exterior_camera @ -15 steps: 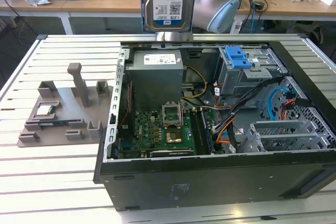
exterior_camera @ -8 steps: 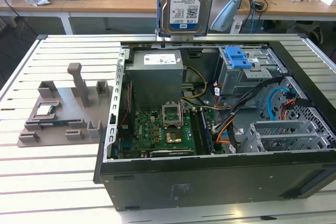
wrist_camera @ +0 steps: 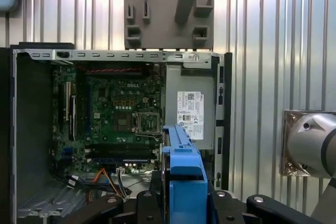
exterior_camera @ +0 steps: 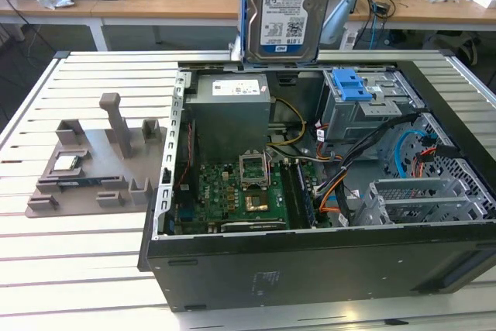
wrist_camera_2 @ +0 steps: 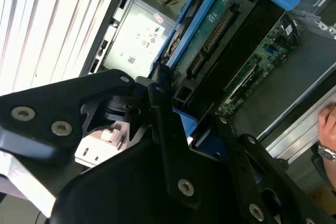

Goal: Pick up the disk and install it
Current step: 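Pick up the disk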

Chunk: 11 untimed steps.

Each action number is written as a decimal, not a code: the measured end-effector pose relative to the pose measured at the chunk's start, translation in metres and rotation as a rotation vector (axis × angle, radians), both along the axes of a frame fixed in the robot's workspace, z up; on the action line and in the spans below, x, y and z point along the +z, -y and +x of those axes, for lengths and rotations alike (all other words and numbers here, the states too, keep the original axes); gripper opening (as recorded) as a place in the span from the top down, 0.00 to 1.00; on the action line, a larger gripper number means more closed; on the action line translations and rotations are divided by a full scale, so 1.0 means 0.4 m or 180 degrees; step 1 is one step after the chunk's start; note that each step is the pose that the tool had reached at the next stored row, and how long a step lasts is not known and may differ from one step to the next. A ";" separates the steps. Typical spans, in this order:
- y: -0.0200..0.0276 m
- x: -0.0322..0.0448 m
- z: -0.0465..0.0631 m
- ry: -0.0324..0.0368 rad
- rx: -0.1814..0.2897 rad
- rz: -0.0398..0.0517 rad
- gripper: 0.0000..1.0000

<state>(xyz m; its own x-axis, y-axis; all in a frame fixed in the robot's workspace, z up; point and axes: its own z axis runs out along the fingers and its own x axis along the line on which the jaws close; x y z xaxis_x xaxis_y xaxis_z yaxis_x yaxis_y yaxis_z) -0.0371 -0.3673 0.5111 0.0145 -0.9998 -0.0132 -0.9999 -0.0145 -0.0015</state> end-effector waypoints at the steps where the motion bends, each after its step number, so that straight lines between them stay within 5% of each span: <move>1: 0.007 0.000 0.003 0.0000 0.0000 0.0000 0.63; 11: 0.092 -0.003 0.041 0.0000 0.0001 0.0000 0.63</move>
<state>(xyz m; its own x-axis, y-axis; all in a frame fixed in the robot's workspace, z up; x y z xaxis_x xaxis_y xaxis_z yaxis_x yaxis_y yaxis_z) -0.0206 -0.4040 0.5100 0.0147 -0.9998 -0.0133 -0.9999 -0.0147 -0.0015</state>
